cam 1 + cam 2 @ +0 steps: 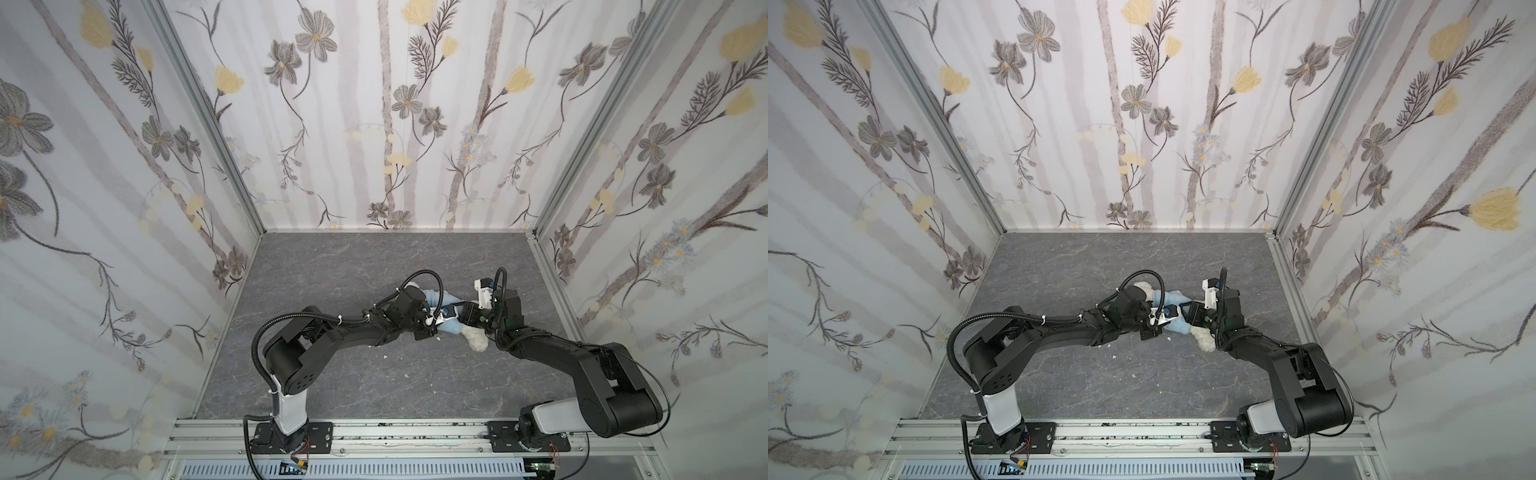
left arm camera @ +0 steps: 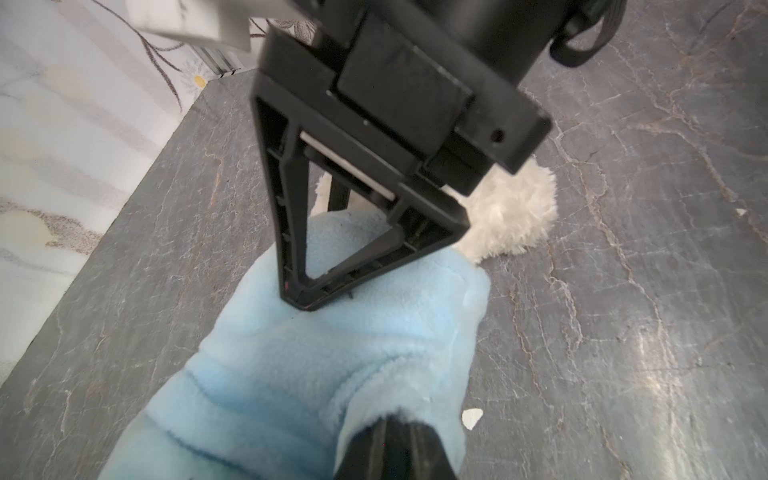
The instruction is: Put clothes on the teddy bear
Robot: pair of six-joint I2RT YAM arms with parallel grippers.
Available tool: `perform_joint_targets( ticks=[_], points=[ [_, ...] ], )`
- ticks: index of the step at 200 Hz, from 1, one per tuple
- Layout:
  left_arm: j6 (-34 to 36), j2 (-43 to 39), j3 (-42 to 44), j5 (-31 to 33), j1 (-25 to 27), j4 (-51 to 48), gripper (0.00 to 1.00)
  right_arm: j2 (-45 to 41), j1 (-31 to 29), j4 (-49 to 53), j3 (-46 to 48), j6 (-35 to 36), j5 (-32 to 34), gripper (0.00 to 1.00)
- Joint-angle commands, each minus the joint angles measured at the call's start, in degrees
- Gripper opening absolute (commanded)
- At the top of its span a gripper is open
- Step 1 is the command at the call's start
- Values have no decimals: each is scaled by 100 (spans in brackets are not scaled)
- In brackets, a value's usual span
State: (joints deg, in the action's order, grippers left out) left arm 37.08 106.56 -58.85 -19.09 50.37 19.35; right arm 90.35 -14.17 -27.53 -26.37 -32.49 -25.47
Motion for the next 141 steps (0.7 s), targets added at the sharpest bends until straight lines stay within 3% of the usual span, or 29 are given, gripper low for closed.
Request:
perform_joint_targets(
  ticks=[1,56,141],
  points=[
    [228,55,7,-86,41,209,16,-19,-6,-867,206,-717,-370,50],
    [1036,36,271,193,122,126,30,69,12,-1292,252,-1189,-377,45],
    [2368,612,-84,1316,366,212,30,828,11,-1883,466,-1438,-625,35]
  ],
)
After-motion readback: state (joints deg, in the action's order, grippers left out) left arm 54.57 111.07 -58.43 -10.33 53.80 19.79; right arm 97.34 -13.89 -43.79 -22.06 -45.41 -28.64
